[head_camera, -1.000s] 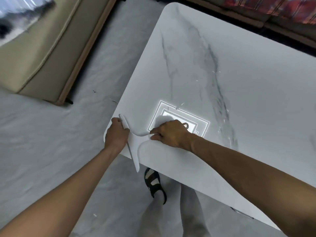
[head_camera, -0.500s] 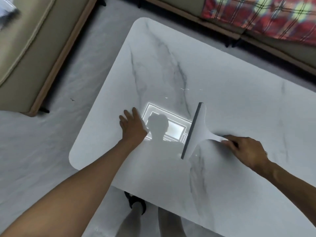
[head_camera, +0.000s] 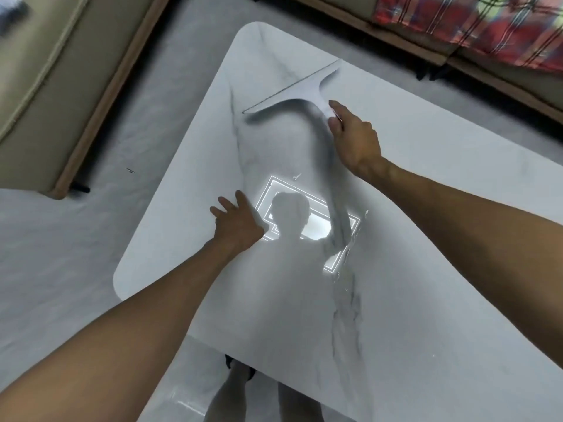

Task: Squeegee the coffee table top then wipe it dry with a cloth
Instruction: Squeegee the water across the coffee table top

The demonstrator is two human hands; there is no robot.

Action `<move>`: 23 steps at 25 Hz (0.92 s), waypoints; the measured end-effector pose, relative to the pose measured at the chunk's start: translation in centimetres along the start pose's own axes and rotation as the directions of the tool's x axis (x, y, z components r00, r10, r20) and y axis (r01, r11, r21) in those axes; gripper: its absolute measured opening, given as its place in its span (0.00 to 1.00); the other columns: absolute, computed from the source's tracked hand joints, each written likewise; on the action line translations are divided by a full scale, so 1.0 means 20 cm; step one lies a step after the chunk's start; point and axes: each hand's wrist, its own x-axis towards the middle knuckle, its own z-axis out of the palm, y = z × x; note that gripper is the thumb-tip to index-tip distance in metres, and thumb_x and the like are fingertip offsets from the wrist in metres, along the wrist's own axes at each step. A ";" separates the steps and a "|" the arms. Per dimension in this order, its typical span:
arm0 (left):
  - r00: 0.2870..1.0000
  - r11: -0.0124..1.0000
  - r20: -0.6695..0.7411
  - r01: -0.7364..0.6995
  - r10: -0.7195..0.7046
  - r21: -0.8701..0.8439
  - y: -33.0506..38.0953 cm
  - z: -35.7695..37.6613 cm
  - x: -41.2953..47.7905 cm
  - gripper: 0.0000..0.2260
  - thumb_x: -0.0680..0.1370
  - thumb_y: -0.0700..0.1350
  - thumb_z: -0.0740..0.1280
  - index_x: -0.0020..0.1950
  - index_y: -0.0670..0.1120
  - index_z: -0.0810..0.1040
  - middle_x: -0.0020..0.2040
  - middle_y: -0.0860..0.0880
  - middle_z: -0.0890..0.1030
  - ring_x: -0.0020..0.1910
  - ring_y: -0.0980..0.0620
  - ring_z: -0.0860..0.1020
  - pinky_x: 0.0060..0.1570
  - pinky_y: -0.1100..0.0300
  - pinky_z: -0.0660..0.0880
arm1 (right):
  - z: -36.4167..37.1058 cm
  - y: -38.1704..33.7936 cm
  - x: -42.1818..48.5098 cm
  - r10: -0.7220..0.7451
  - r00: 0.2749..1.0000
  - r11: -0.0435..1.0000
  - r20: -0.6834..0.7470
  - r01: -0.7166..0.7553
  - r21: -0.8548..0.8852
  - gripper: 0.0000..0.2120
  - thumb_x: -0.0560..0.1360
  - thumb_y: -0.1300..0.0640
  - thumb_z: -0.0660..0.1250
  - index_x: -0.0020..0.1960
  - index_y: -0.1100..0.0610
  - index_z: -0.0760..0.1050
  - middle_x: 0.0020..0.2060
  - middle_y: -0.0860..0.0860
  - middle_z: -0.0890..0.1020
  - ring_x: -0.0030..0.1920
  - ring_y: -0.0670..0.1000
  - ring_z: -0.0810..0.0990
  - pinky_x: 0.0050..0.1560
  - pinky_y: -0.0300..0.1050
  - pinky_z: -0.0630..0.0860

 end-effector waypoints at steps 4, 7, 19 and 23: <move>0.999 1.000 -0.031 0.010 -0.010 -0.026 0.02 -0.01 -0.02 0.38 0.76 0.45 0.64 0.79 0.46 0.45 0.77 0.32 0.47 0.74 0.28 0.51 0.71 0.36 0.55 | 0.08 -0.01 -0.04 -0.071 0.994 0.989 0.087 0.081 -0.123 0.21 0.82 0.49 0.50 0.75 0.43 0.61 0.58 0.60 0.81 0.57 0.65 0.77 0.56 0.54 0.72; 1.000 1.000 -0.026 0.010 -0.010 -0.017 0.04 -0.04 -0.03 0.37 0.76 0.44 0.64 0.79 0.48 0.46 0.77 0.33 0.48 0.74 0.29 0.53 0.71 0.35 0.56 | 0.02 0.23 -0.34 -0.089 0.985 0.977 0.146 0.115 -0.180 0.20 0.82 0.47 0.50 0.74 0.38 0.60 0.51 0.59 0.83 0.50 0.64 0.80 0.48 0.51 0.74; 0.950 0.972 -0.205 -0.224 0.235 0.078 0.26 0.11 -0.08 0.33 0.70 0.41 0.65 0.73 0.41 0.55 0.71 0.32 0.57 0.66 0.25 0.60 0.68 0.39 0.63 | -0.46 0.57 -0.60 -0.002 1.000 0.965 0.024 0.009 -0.263 0.19 0.82 0.47 0.54 0.73 0.42 0.65 0.57 0.54 0.83 0.55 0.63 0.80 0.53 0.54 0.75; 0.971 0.968 -0.054 -0.224 0.231 0.110 0.47 0.16 -0.04 0.41 0.75 0.47 0.65 0.78 0.44 0.41 0.76 0.32 0.40 0.71 0.22 0.44 0.74 0.38 0.50 | -0.36 0.34 0.03 -0.014 1.000 0.985 -0.021 0.011 -0.170 0.21 0.82 0.50 0.53 0.74 0.48 0.64 0.69 0.53 0.74 0.66 0.64 0.72 0.65 0.55 0.68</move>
